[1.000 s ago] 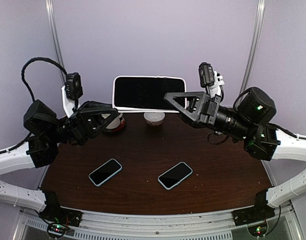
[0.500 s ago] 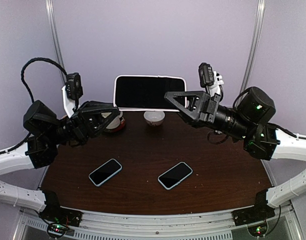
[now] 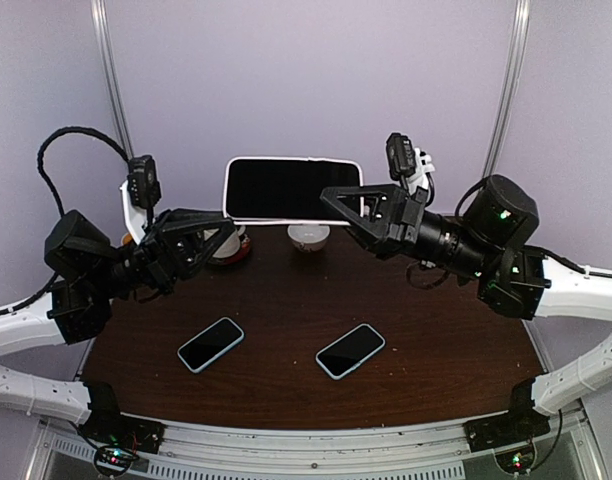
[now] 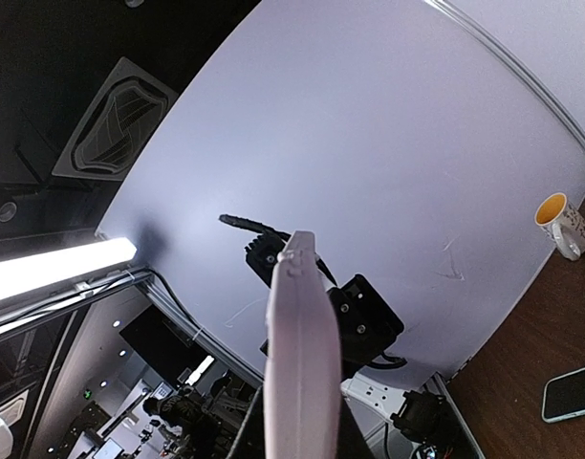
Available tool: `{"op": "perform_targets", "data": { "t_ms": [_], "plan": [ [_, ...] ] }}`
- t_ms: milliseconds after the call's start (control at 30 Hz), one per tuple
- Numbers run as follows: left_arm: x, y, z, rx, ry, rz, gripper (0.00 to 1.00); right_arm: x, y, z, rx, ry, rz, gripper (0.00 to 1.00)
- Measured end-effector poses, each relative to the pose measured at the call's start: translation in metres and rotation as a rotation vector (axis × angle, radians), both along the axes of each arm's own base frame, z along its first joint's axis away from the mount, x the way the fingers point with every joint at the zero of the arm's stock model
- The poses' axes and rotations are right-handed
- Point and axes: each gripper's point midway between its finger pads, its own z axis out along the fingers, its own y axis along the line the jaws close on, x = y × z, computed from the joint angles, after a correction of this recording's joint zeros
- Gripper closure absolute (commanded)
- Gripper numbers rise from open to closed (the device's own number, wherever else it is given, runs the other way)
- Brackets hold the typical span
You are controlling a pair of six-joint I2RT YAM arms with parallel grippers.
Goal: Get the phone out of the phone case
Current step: Remove the phone from the bottom left corner of the phone case.
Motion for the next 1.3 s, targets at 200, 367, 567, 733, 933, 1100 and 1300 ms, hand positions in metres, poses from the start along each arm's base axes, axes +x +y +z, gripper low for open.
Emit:
{"op": "perform_targets", "data": {
  "t_ms": [200,367,567,733,933,1100,1300],
  "plan": [
    [0.006,0.002,-0.001,-0.003,0.005,0.037,0.98,0.004,0.001,0.000,0.017,0.044,0.007,1.00],
    [0.015,0.001,-0.007,0.013,0.037,0.080,0.98,0.004,0.000,0.002,0.029,0.054,0.006,1.00],
    [0.035,-0.002,-0.024,0.072,0.113,0.167,0.98,0.008,-0.001,0.002,0.034,0.067,-0.012,1.00],
    [0.051,-0.010,-0.049,0.153,0.178,0.208,0.97,0.008,0.001,-0.004,0.010,0.067,-0.014,1.00],
    [0.064,-0.005,-0.066,0.207,0.235,0.273,0.91,-0.003,0.003,-0.013,-0.038,0.054,0.023,1.00],
    [0.072,0.001,-0.080,0.258,0.273,0.323,0.86,-0.025,0.003,-0.021,-0.101,0.020,0.084,1.00],
    [0.071,0.012,-0.080,0.287,0.275,0.358,0.77,-0.016,0.001,-0.041,-0.200,0.007,0.019,1.00]
  ]
}}
